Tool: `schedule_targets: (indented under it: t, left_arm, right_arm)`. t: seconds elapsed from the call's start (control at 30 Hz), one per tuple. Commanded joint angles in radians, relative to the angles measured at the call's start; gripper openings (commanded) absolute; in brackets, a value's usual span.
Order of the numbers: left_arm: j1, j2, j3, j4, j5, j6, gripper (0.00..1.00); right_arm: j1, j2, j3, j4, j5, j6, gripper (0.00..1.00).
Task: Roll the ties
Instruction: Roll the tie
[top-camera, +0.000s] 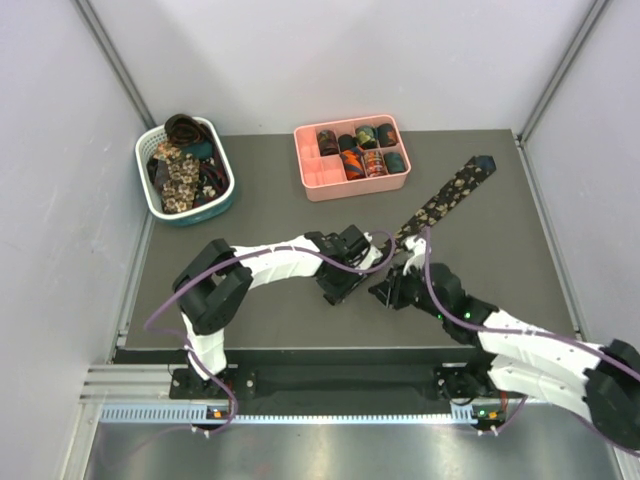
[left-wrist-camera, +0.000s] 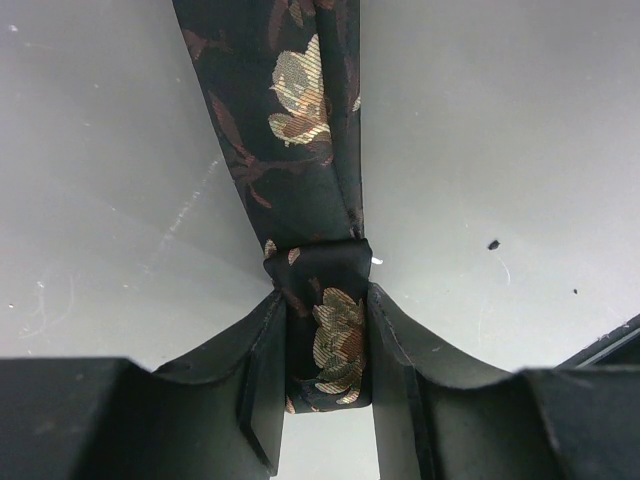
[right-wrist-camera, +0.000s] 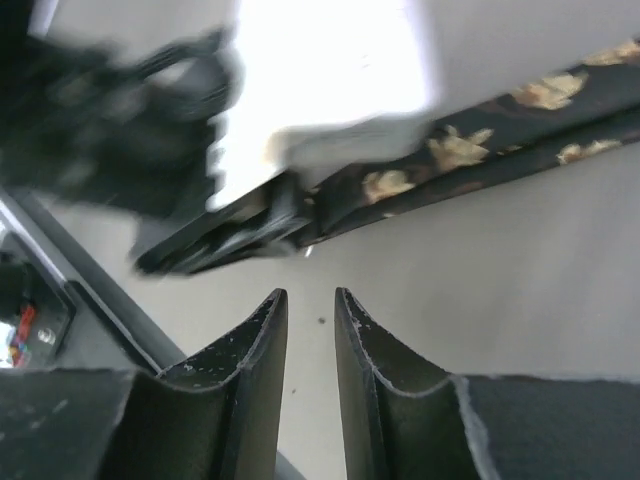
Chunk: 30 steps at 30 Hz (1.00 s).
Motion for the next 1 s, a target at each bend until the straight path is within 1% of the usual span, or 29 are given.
schedule_targets:
  t: [0.0,0.03,0.07,0.1,0.13,0.17,0.2,0.23,0.27,0.33,0.37,0.43,0.47,0.53,0.57,0.73,0.77,0.83,0.87,0.93,0.97]
  left_arm:
    - [-0.005,0.057,0.007,-0.035,0.034,-0.018,0.39]
    - [-0.005,0.06,0.01,-0.04,0.034,-0.018,0.39]
    - [-0.005,0.063,0.012,-0.043,0.033,-0.018,0.39]
    - [-0.005,0.066,0.013,-0.043,0.031,-0.02,0.39]
    - [-0.005,0.068,0.019,-0.048,0.033,-0.018,0.39]
    - [-0.005,0.071,0.021,-0.049,0.034,-0.018,0.39]
    - [-0.005,0.072,0.022,-0.051,0.034,-0.018,0.39]
    - [-0.005,0.075,0.027,-0.055,0.033,-0.018,0.39]
    - [-0.005,0.075,0.03,-0.057,0.033,-0.018,0.39]
    - [-0.005,0.075,0.038,-0.06,0.034,-0.023,0.39]
    - [-0.005,0.081,0.041,-0.069,0.036,-0.028,0.39]
    - [-0.005,0.086,0.056,-0.078,0.036,-0.031,0.39]
    - [-0.005,0.089,0.061,-0.087,0.036,-0.034,0.4]
    - [-0.005,0.092,0.068,-0.09,0.034,-0.035,0.39]
    - [-0.005,0.094,0.07,-0.092,0.033,-0.038,0.39]
    - [-0.005,0.097,0.068,-0.098,0.034,-0.043,0.4]
    - [-0.007,0.098,0.07,-0.1,0.034,-0.044,0.4]
    - [-0.005,0.101,0.073,-0.106,0.034,-0.048,0.4]
    - [-0.005,0.103,0.074,-0.109,0.036,-0.048,0.4]
    - [-0.005,0.107,0.079,-0.121,0.024,-0.049,0.4]
    - [-0.005,0.114,0.084,-0.129,0.016,-0.055,0.4]
  right_arm:
    - [0.172,-0.108,-0.022,-0.077,0.25,-0.074,0.26]
    - [0.212,-0.112,-0.022,-0.076,0.277,-0.087,0.26]
    - [0.256,-0.105,-0.018,-0.079,0.336,-0.101,0.26]
    - [0.349,-0.093,0.007,-0.092,0.382,-0.123,0.26]
    - [0.403,-0.074,0.024,-0.1,0.425,-0.139,0.25]
    - [0.504,-0.024,0.065,-0.125,0.514,-0.166,0.25]
    - [0.555,0.005,0.092,-0.14,0.566,-0.177,0.26]
    - [0.603,0.039,0.119,-0.149,0.617,-0.193,0.3]
    - [0.687,0.106,0.173,-0.158,0.687,-0.231,0.3]
    - [0.752,0.179,0.232,-0.186,0.745,-0.271,0.3]
    - [0.792,0.255,0.293,-0.198,0.774,-0.312,0.3]
    - [0.815,0.337,0.358,-0.258,0.797,-0.344,0.3]
    - [0.836,0.416,0.417,-0.272,0.812,-0.386,0.29]
    - [0.864,0.49,0.468,-0.309,0.852,-0.415,0.29]
    - [0.878,0.553,0.508,-0.318,0.87,-0.441,0.29]
    - [0.861,0.751,0.655,-0.44,0.943,-0.457,0.3]
    - [0.847,0.779,0.715,-0.498,0.961,-0.457,0.3]
    - [0.844,0.826,0.78,-0.554,0.984,-0.461,0.32]
    - [0.835,0.878,0.851,-0.624,0.998,-0.458,0.33]
    - [0.824,0.958,0.922,-0.694,1.018,-0.451,0.34]
    - [0.809,0.983,0.986,-0.735,1.035,-0.437,0.36]
